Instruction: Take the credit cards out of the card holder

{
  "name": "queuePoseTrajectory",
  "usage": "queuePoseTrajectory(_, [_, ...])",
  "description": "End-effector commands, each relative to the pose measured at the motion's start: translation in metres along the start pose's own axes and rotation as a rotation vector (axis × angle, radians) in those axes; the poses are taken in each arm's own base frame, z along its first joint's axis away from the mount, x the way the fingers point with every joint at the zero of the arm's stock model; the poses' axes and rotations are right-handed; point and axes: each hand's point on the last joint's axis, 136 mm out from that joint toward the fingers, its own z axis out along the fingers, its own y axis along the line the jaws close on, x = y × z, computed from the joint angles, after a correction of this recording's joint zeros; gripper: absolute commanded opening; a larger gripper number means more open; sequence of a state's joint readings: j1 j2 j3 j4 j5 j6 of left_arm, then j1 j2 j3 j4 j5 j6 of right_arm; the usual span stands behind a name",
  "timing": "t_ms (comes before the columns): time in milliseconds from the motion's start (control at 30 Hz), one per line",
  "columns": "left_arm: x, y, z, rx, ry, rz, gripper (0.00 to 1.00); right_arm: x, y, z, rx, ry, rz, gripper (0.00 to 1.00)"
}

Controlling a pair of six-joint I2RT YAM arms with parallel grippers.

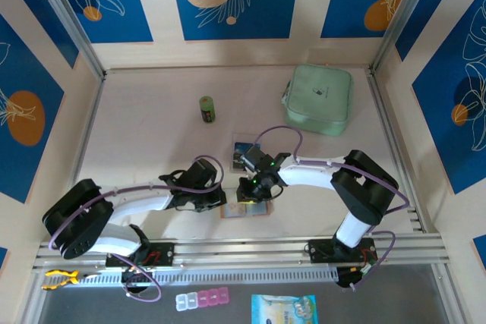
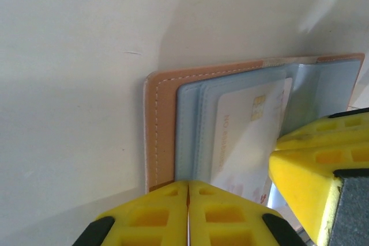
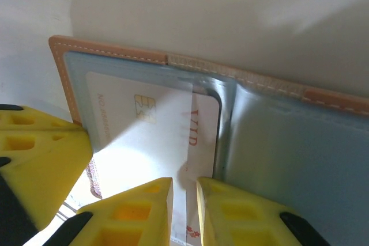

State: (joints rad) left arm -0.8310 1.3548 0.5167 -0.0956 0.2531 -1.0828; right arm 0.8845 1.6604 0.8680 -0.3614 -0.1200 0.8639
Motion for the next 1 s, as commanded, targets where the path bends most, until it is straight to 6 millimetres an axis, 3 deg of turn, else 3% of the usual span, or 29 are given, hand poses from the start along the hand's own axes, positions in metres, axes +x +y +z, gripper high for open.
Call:
queuePoseTrajectory(0, [0.001,0.01,-0.003,-0.029,-0.002,0.008,0.08,0.002,-0.009,-0.005,0.057,-0.007,-0.009,0.21])
queuePoseTrajectory(333, [0.0,0.007,-0.004,-0.023,0.0,0.013,0.08,0.002,-0.007,-0.013,0.064,-0.023,-0.017,0.21])
queuePoseTrajectory(633, [-0.006,-0.022,-0.011,0.081,-0.016,0.038,0.06,0.001,-0.001,-0.021,0.044,-0.042,-0.021,0.21])
queuePoseTrajectory(833, [-0.005,-0.036,-0.002,0.127,0.019,0.053,0.06,0.0,0.004,-0.022,0.016,-0.047,-0.018,0.21])
queuePoseTrajectory(967, [-0.003,-0.034,0.007,0.126,0.042,0.052,0.06,0.001,0.006,-0.019,-0.001,-0.037,-0.012,0.22])
